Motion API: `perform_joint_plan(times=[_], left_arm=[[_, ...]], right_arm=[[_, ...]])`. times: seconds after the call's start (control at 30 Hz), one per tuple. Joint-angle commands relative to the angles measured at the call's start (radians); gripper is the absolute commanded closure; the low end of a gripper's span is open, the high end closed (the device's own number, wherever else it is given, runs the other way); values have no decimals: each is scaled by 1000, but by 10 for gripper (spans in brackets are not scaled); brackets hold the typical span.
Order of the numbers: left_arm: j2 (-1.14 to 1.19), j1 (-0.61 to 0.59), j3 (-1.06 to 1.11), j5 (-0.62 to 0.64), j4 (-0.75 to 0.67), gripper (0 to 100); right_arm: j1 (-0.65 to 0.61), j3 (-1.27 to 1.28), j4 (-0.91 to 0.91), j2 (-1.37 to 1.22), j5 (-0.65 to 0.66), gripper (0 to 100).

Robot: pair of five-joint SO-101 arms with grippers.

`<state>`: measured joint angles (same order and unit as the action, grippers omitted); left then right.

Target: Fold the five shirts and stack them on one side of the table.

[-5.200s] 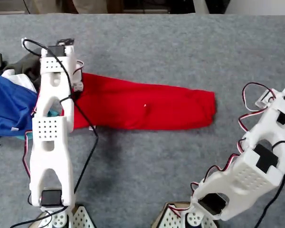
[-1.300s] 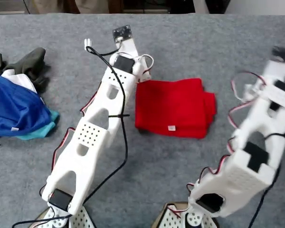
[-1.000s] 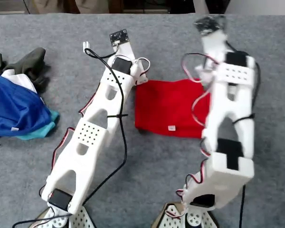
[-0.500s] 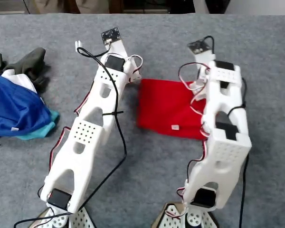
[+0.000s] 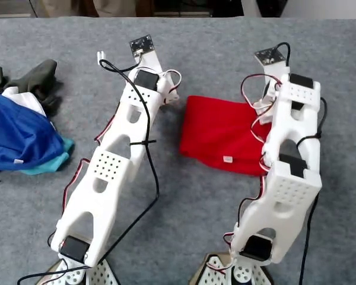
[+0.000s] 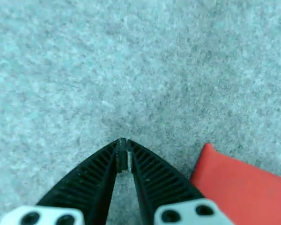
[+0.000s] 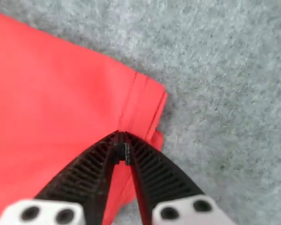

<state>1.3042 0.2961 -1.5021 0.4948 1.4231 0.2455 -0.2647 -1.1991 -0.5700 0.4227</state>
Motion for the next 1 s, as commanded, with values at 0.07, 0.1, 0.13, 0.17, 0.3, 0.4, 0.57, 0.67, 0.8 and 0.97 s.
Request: perform_joint_plan(times=[0.07, 0.1, 0.13, 0.17, 0.3, 0.4, 0.57, 0.67, 0.8, 0.97], left_arm=[[-16, 8, -43, 5, -14, 981], [-16, 8, -43, 5, -15, 981], [-16, 8, -43, 5, -15, 981], [-16, 8, -43, 5, -17, 981], [-16, 9, -43, 5, -41, 981], [-16, 3, -49, 5, -37, 981], [-27, -5, -61, -41, 63, 981], [-44, -8, -160, -241, 213, 981], [-90, -15, -164, -497, 331, 981], [-194, -106, -92, -563, 339, 981]], right_arm=[[-12, -81, -66, 97, -12, 993], [-13, -81, -78, 122, -12, 993], [-16, -79, -94, 148, -12, 993], [-18, -77, -107, 176, -17, 993], [-12, -85, -175, 282, -20, 992], [12, -82, -221, 361, -17, 991], [65, -90, -302, 509, 8, 990], [87, -79, -416, 595, 58, 990], [128, -18, -578, 680, 167, 990], [219, 193, -583, 828, 186, 990]])
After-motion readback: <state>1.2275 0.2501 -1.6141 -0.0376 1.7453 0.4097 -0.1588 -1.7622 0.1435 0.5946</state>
